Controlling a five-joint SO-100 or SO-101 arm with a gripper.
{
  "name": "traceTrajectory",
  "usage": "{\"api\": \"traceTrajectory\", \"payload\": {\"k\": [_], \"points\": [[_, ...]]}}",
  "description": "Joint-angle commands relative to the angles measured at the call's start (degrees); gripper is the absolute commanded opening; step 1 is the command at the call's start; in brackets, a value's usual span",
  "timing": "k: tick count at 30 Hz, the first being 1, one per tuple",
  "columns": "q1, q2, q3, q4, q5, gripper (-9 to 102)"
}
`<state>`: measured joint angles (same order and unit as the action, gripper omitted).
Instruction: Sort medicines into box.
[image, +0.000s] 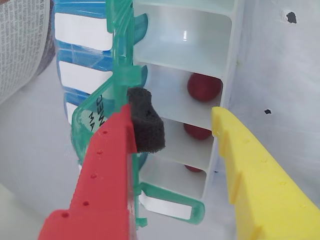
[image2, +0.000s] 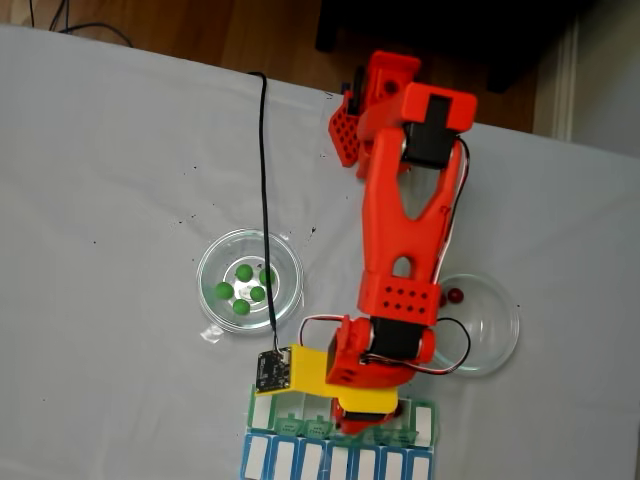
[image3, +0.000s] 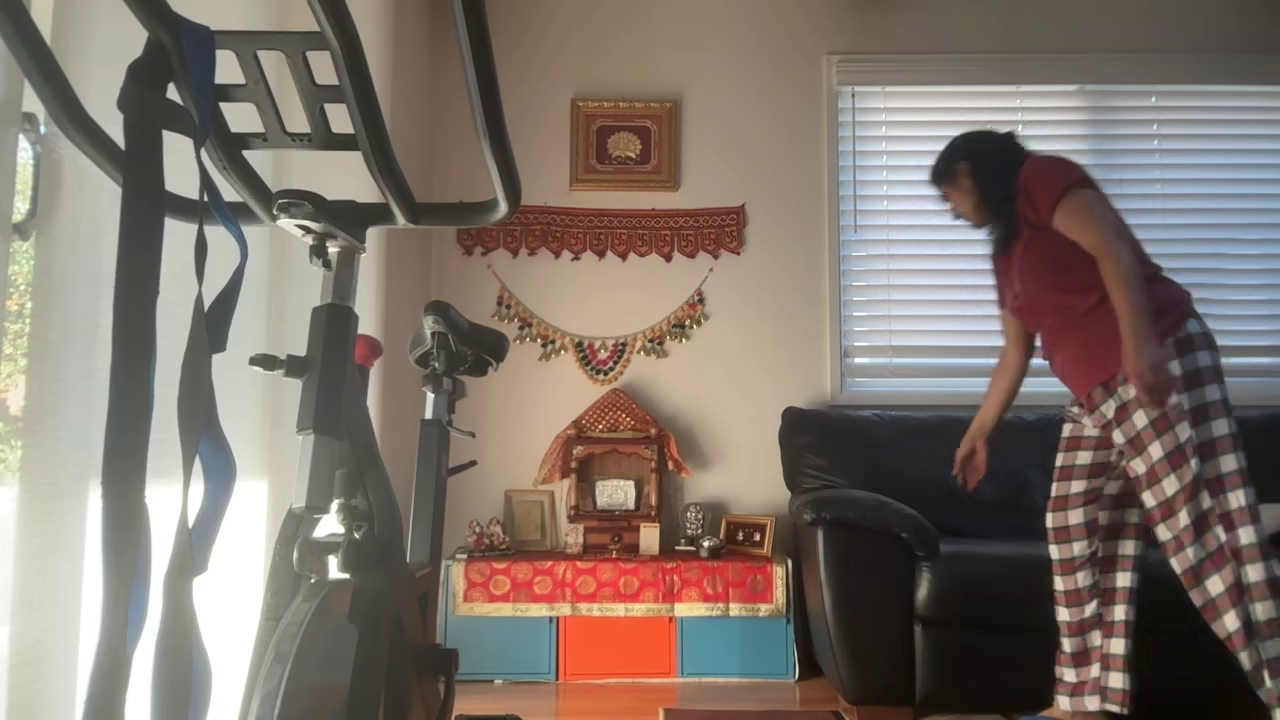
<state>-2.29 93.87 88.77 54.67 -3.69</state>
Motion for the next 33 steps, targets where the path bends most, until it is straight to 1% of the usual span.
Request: {"api": "traceTrajectory", "payload": {"k": [1,3,8,11,13,16,22,26,33], "points": [[-0.79,5.54,-0.26,1.14,-2.20,10],[-0.18,7.47,0.26,1.05,-3.52,1],[1.23,12.92,-0.18,2.11,-3.52,1],[1.14,16.70,-2.02,6.42,-2.11,1],[-0.18,18.72,-5.01,12.39,-1.49,1],[-3.16,20.39,-6.94,19.51,-1.32,1],[-11.69,25.40,-1.23,23.82,-1.41,1],[-19.16,29.44,-0.88,29.44,0.44,1],[-27.25,31.82,3.25,31.29,2.29,1]]}}
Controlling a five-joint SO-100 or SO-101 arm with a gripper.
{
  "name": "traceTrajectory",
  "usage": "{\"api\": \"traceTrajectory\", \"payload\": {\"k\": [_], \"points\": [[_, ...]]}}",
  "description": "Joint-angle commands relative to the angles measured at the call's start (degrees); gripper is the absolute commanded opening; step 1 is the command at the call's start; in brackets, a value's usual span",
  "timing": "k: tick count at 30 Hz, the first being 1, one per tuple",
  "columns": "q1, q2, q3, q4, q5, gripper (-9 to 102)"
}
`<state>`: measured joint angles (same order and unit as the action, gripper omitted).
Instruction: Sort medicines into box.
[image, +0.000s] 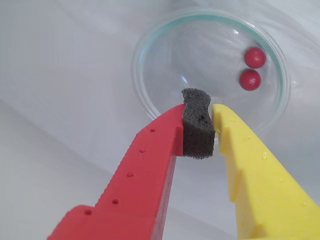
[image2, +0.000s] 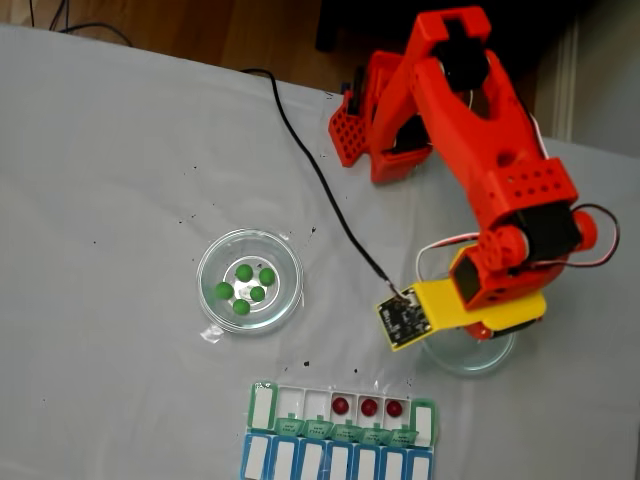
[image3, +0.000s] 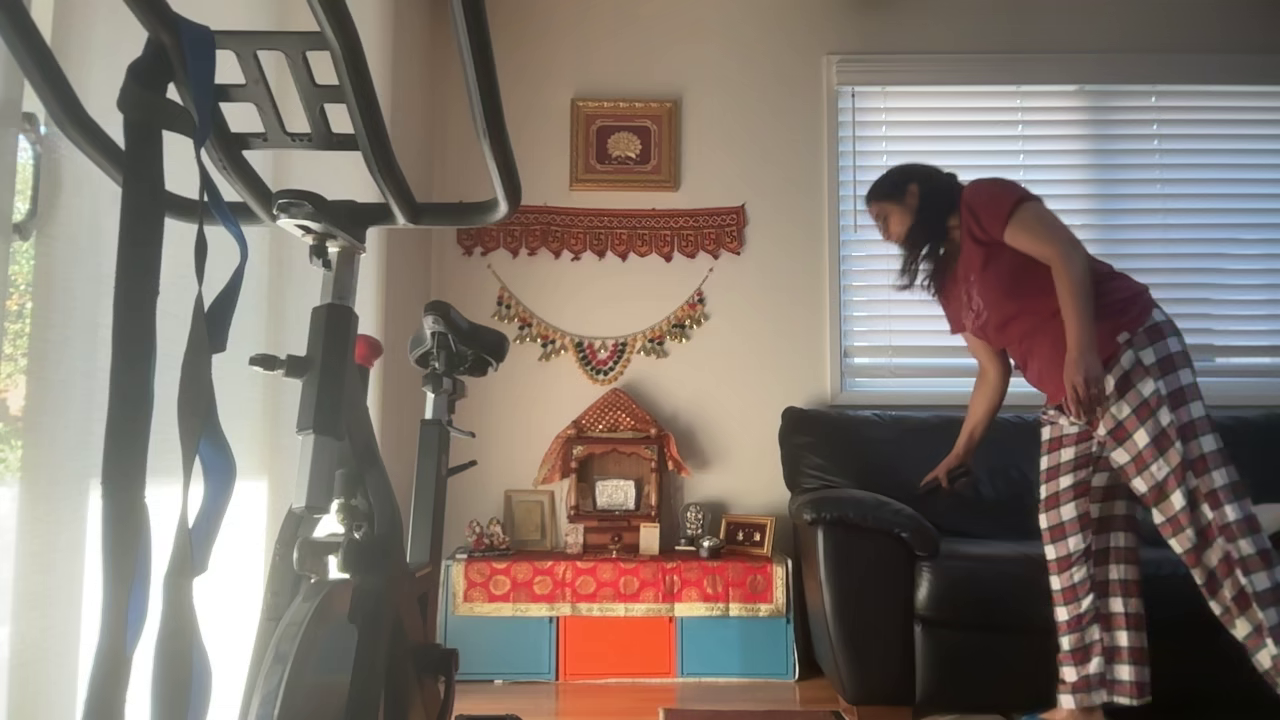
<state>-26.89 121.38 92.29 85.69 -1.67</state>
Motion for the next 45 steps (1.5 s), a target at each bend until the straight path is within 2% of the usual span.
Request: {"api": "traceTrajectory", "payload": {"k": [1,11,23,30,40,45], "points": [[-3.52,4.22,0.79,0.09,0.53,1],[-10.28,3.87,11.34,-3.87,2.99,1],[-7.73,-0.18,14.94,-11.34,5.63,1],[-7.29,-2.20,18.72,-17.14,0.88,1],[-8.00,-6.50,17.93,-15.64,-1.93,1],[-8.26,-10.46,13.71,-10.37,-0.44,1]]}}
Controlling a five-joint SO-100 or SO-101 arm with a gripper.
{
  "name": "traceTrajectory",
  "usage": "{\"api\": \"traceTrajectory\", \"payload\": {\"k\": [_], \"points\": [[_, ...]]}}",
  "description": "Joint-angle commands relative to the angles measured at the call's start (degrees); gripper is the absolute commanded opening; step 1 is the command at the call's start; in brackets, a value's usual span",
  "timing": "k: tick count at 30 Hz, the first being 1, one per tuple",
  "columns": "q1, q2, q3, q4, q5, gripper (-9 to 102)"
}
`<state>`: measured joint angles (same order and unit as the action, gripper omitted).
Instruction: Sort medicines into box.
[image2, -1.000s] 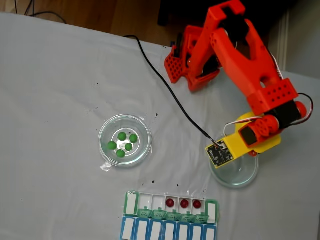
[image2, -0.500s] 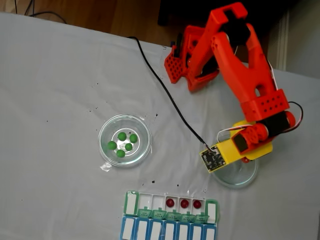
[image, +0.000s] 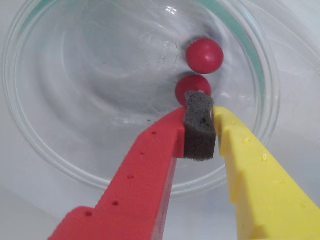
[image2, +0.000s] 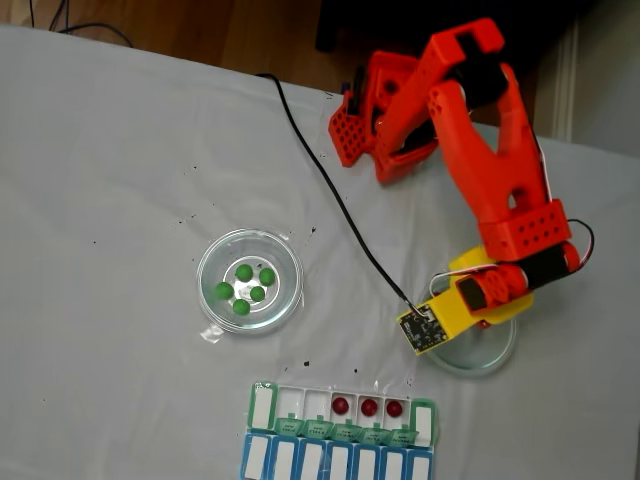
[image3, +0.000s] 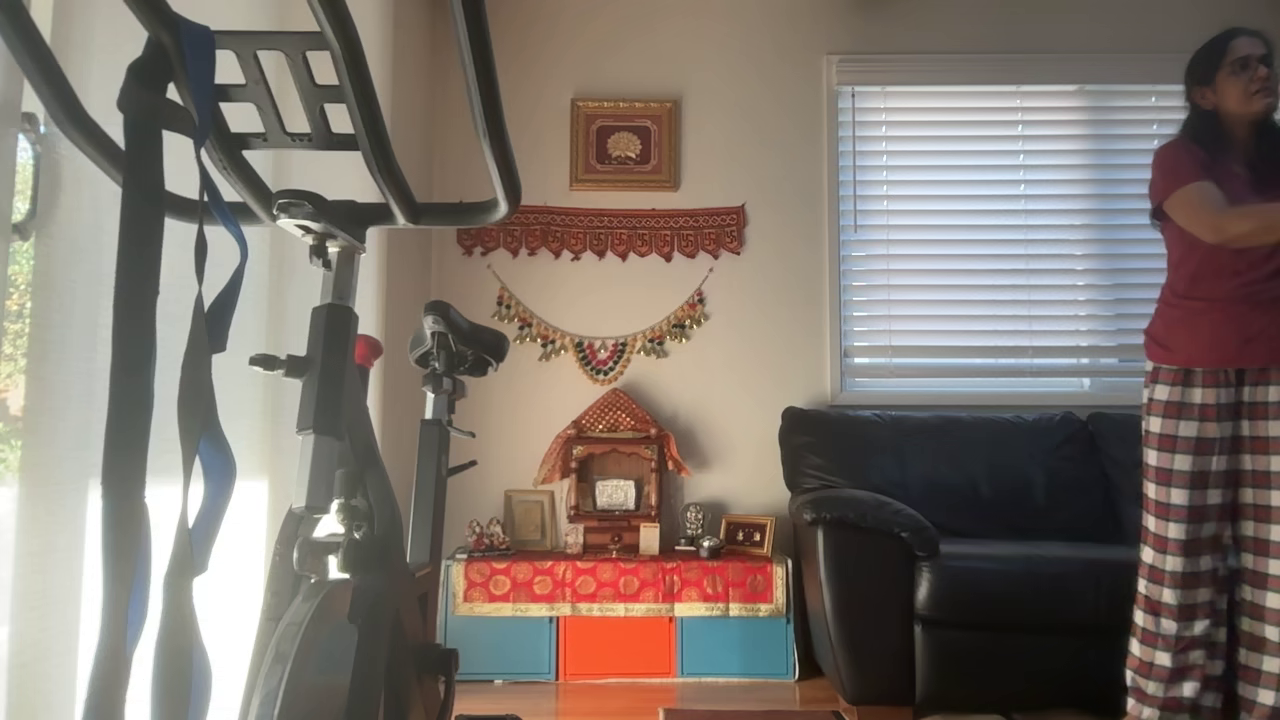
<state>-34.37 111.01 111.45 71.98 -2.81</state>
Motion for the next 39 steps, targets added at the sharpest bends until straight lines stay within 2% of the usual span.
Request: {"api": "traceTrajectory", "payload": {"k": [1,11,14,24,33,39], "points": [[-0.88,-0.35,-5.80,3.78,1.05,1],[-1.76,-2.99,-6.59,5.27,3.52,2],[-2.02,-3.43,-6.59,5.54,4.22,10],[-3.96,-7.56,-8.79,7.91,7.38,17],[-3.87,-16.26,-18.02,14.06,7.65,22],[-4.75,-17.05,-18.90,16.44,7.91,23]]}}
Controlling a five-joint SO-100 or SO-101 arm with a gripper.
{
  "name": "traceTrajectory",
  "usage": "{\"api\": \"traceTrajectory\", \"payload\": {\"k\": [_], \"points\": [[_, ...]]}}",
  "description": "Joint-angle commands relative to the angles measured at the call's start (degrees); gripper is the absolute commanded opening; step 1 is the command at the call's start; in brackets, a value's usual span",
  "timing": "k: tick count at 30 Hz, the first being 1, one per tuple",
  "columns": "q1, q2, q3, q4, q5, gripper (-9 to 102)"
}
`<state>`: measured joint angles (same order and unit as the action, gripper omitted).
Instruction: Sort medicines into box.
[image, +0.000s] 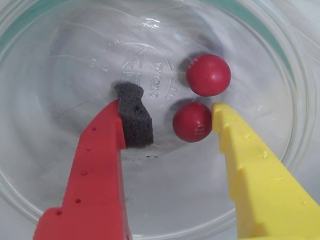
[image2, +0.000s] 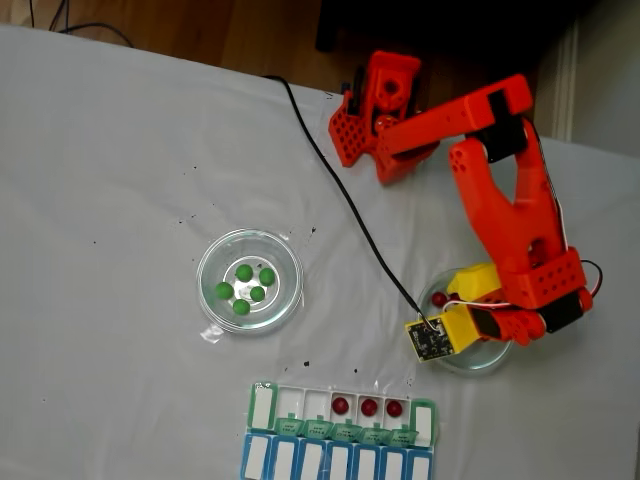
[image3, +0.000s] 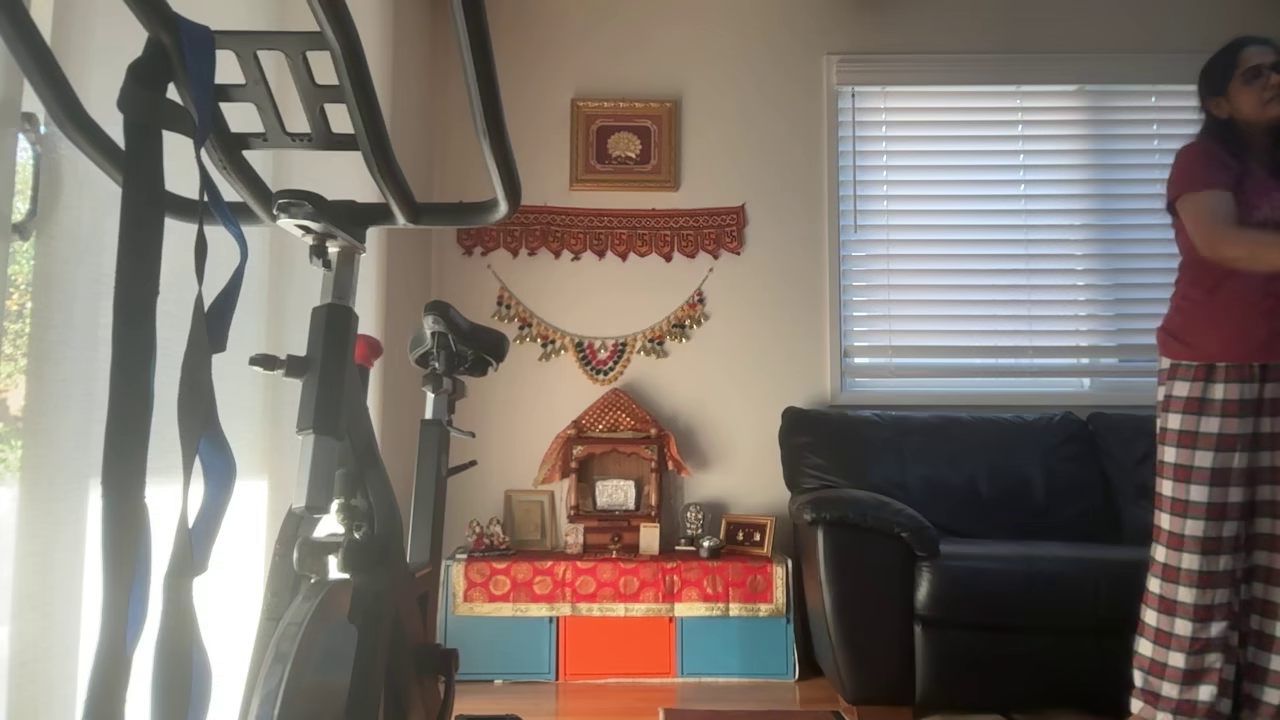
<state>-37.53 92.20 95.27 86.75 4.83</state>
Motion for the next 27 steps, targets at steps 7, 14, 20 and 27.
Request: {"api": "traceTrajectory", "payload": {"k": [7,14,20,27], "points": [[-1.85,3.78,-4.92,5.98,-0.09,23],[-3.16,2.99,-4.57,7.03,0.70,23],[-4.04,1.76,-4.57,7.29,1.49,22],[-4.92,0.09,-4.75,7.65,2.02,22]]}}
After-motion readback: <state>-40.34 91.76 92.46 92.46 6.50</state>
